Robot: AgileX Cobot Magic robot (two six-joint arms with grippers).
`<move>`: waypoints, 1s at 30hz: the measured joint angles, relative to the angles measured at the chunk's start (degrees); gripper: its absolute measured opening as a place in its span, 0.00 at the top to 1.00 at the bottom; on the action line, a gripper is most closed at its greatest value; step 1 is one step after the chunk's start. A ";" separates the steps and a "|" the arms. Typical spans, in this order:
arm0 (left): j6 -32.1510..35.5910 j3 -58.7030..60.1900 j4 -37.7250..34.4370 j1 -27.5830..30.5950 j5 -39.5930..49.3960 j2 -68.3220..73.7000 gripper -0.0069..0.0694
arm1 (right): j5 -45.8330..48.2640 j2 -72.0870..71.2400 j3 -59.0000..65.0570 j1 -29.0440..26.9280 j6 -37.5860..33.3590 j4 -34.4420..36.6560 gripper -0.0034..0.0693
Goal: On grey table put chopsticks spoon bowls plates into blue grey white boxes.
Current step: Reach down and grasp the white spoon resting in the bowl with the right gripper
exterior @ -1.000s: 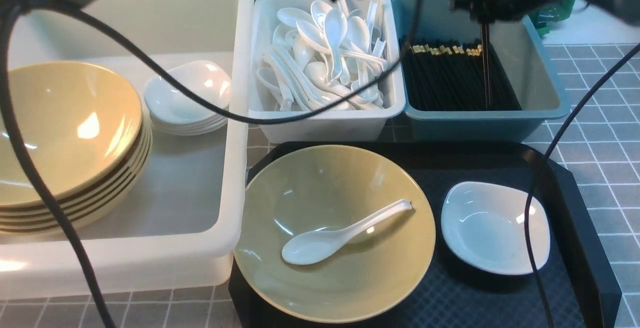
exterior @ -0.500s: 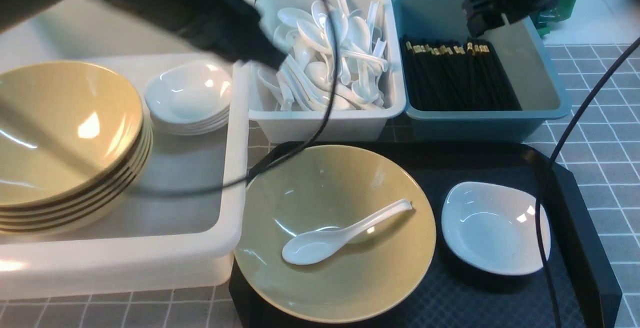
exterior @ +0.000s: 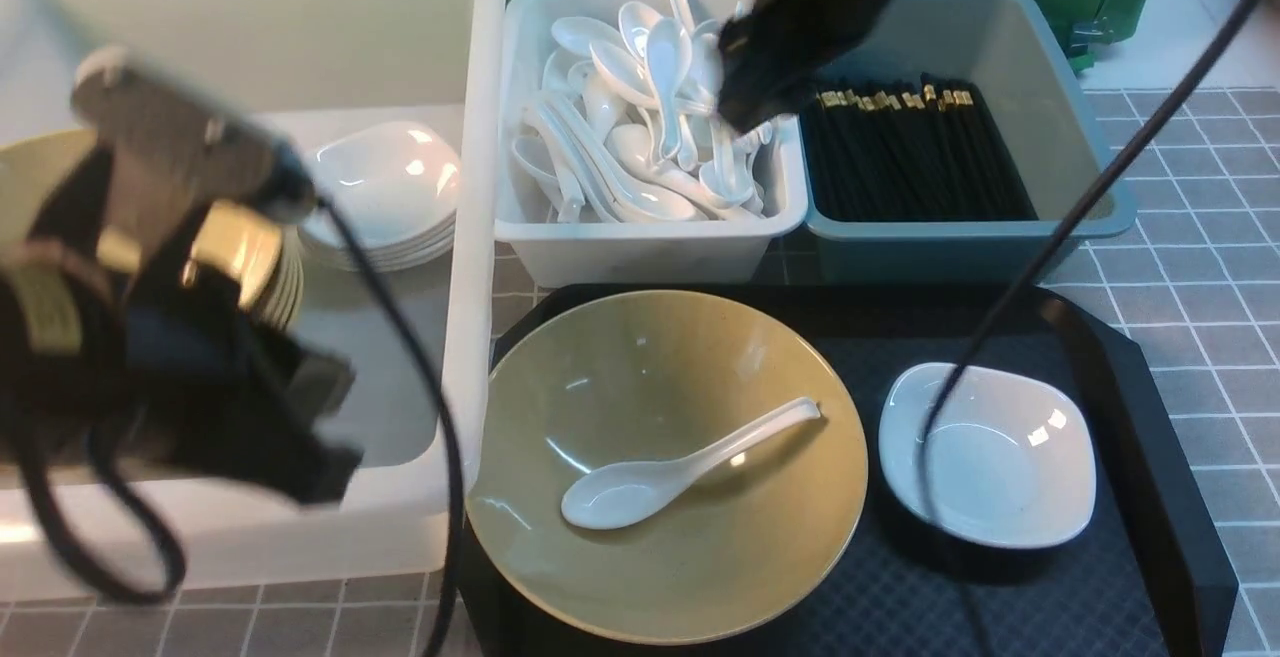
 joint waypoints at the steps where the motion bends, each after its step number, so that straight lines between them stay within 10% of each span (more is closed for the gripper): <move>1: 0.00 0.70 -0.26 0.00 0.00 -0.58 0.92 | -0.07 -0.69 1.68 1.41 -0.73 0.07 0.34; 12: 3.08 3.82 -4.08 0.00 -5.33 -1.93 0.92 | -0.44 -5.85 29.47 8.76 -21.50 -1.18 0.34; 23: 9.98 3.82 -10.76 0.00 -6.62 -1.98 0.92 | -7.72 0.31 31.34 8.33 -28.79 -4.45 0.36; 30: 9.02 3.69 -10.86 0.00 -7.99 -1.10 0.92 | -6.78 1.36 29.94 8.33 -28.53 -7.51 0.71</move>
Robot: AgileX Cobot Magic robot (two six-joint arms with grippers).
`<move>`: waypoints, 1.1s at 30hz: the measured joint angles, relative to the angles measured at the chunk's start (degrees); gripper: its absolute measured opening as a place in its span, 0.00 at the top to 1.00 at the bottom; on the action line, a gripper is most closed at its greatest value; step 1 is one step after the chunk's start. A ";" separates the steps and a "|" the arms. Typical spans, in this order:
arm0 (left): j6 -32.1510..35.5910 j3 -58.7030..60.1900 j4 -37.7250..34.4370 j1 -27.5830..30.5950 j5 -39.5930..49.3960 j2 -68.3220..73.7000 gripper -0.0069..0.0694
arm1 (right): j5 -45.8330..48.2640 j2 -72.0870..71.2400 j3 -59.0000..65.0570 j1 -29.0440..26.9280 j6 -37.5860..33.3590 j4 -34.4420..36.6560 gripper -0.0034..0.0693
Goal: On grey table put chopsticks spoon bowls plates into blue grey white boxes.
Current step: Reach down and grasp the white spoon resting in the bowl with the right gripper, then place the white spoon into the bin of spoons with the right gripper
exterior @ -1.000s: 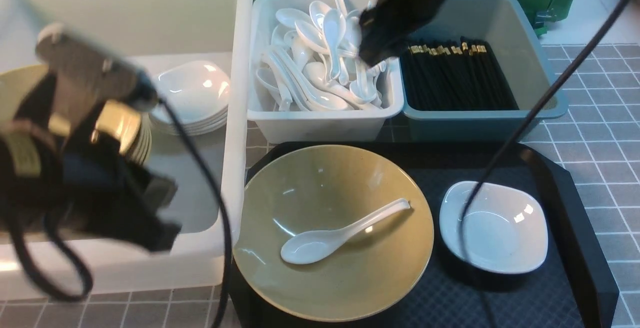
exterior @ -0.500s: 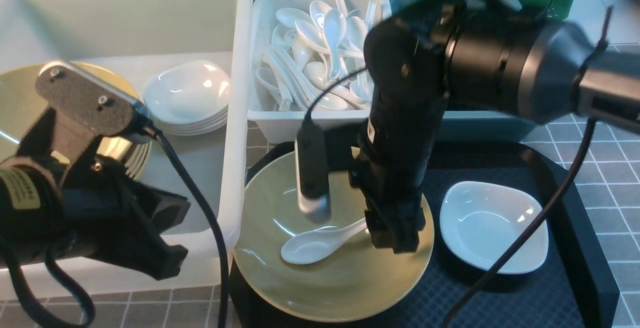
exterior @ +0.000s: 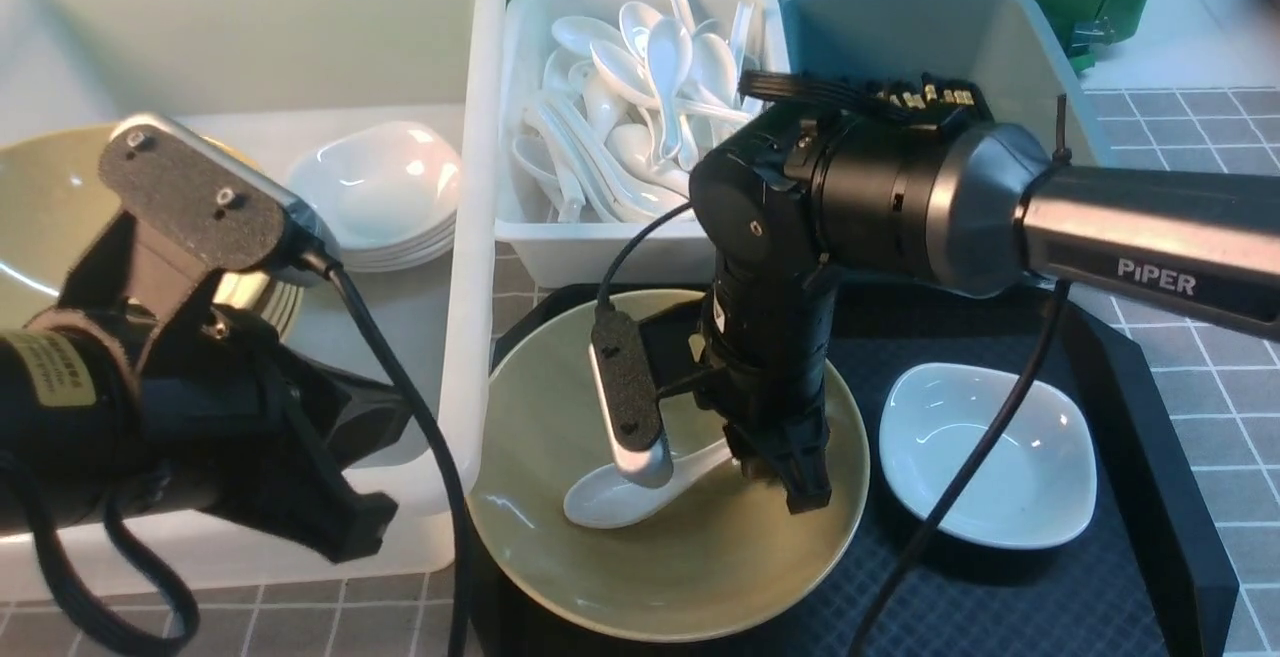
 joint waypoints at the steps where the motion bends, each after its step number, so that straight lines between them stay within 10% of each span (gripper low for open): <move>1: -0.92 -0.90 0.00 0.12 -0.25 1.30 0.92 | 1.25 -0.11 -1.71 -0.02 0.98 -0.39 0.77; 12: 3.66 -19.24 -5.07 12.99 3.45 17.89 0.92 | 4.46 -2.83 -22.80 -7.13 13.26 -3.31 0.77; 25: 18.02 -25.14 -22.63 15.99 2.80 24.01 0.92 | -36.14 6.93 -27.32 -13.24 46.92 -3.24 0.75; 33: 19.38 -25.14 -23.08 15.99 3.11 26.93 0.92 | -42.74 12.83 -27.80 -14.49 52.04 -3.24 0.26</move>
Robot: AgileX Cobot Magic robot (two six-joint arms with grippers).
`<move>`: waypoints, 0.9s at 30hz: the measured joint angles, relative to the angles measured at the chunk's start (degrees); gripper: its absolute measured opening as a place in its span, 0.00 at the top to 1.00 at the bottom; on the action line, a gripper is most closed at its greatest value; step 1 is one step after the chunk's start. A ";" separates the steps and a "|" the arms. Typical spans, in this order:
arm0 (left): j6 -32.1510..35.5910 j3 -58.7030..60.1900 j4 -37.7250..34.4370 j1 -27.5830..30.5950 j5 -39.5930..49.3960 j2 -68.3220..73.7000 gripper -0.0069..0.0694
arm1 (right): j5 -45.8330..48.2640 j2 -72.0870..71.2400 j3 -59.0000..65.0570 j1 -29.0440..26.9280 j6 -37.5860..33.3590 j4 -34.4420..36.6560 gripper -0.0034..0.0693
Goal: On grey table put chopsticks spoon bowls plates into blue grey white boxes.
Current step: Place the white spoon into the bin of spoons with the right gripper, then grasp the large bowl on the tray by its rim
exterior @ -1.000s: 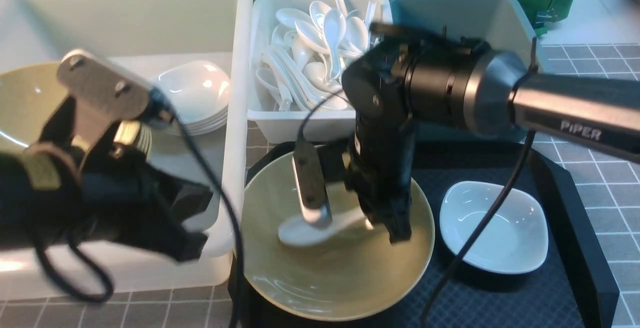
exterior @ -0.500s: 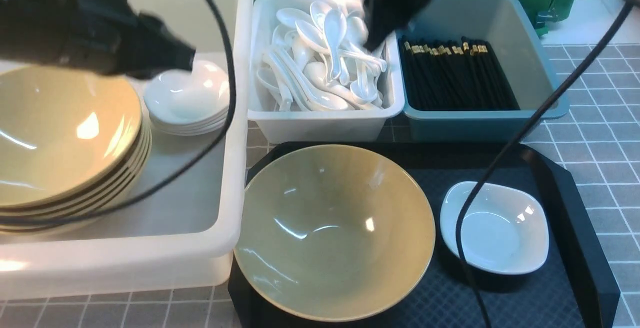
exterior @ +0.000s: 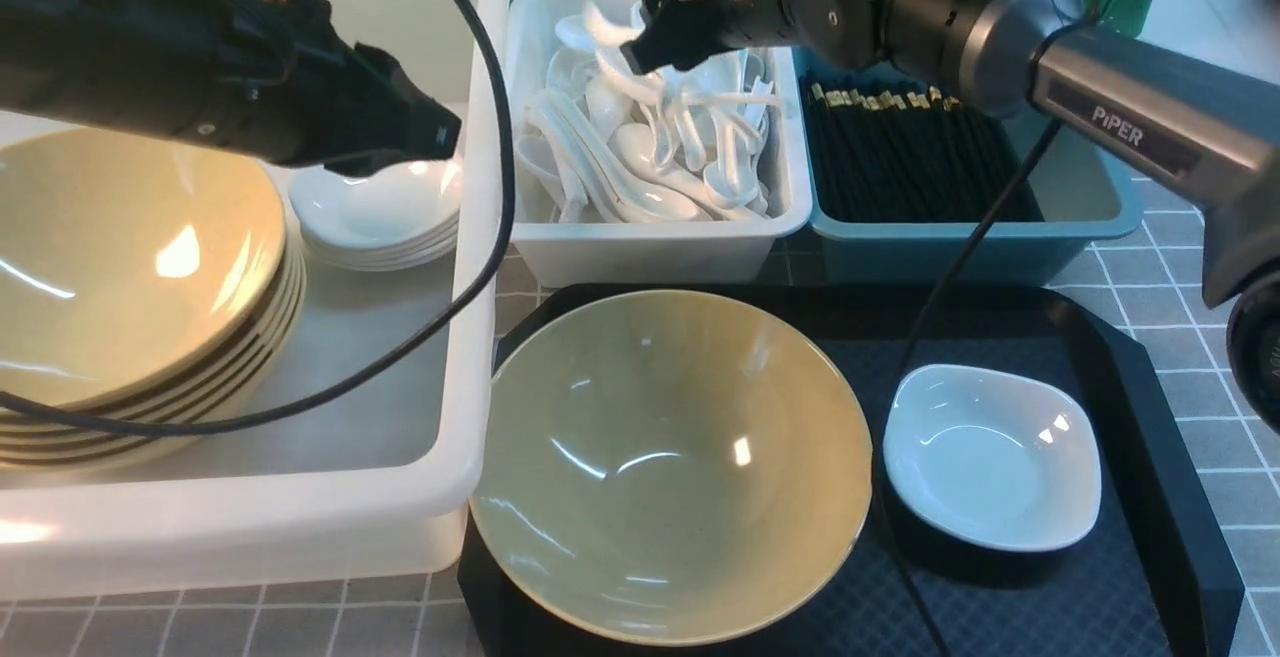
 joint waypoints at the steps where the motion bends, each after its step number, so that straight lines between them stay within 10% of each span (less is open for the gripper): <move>1: 0.00 0.00 0.00 0.00 0.00 0.06 0.92 | 0.66 0.00 -0.14 -0.03 0.10 -0.06 0.24; 6: -0.05 -2.19 1.10 0.00 3.62 0.90 0.91 | 19.62 -2.40 -7.79 -0.37 -1.25 -0.06 0.11; 12: -1.92 -13.48 8.25 -5.41 13.44 5.23 0.73 | 46.21 -9.48 -15.63 0.24 -9.05 1.80 0.29; 27: -15.82 -20.58 31.19 -21.70 15.23 23.31 0.19 | 50.50 -46.74 22.72 1.97 -11.18 5.48 0.78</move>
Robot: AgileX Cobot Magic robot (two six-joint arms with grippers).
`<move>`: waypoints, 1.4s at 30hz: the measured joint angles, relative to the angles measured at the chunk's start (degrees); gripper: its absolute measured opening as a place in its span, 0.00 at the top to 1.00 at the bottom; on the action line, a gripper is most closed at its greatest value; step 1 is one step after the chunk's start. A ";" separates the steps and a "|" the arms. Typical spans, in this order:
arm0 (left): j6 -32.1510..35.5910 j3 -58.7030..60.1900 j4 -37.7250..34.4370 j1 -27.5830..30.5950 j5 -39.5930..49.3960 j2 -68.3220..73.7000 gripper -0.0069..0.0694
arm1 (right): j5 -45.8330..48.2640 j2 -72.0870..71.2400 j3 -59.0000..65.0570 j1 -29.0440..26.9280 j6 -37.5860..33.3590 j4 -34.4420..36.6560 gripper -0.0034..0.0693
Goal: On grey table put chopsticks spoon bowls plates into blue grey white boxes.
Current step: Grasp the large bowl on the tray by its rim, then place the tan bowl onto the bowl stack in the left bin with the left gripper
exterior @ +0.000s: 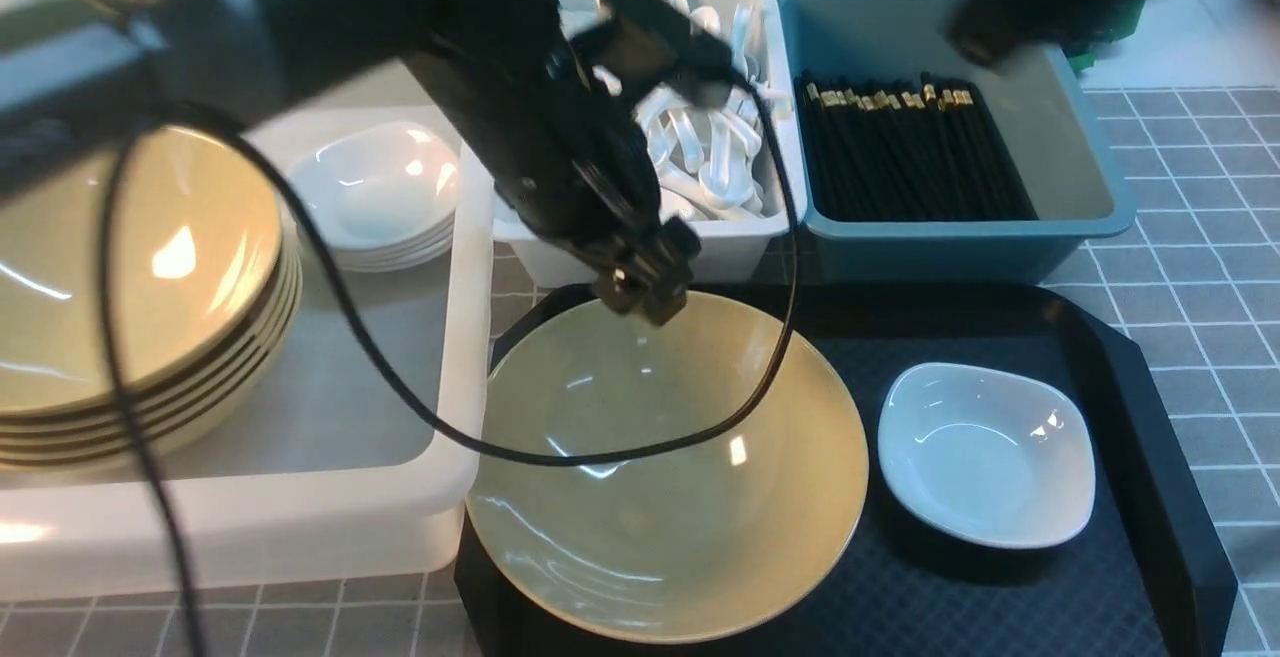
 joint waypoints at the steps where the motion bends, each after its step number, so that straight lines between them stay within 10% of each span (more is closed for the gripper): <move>1: -1.04 0.00 1.40 0.00 -0.57 1.25 0.19 | 0.00 -3.20 2.99 0.00 0.42 0.05 0.79; 14: -5.02 -0.22 6.34 0.05 -4.70 8.84 0.22 | 0.21 -21.15 16.75 0.00 7.10 0.05 0.79; 21: -4.63 -0.50 2.74 0.09 0.70 10.61 0.65 | 0.23 -21.48 20.40 0.00 7.16 0.05 0.79; 30: -6.16 -0.51 -3.41 0.10 1.72 3.11 0.89 | 0.15 -20.94 21.21 0.00 4.41 0.27 0.79; 42: -6.07 -0.40 -8.42 12.03 7.83 -20.24 0.90 | 0.14 -17.40 18.46 1.62 -3.62 10.11 0.90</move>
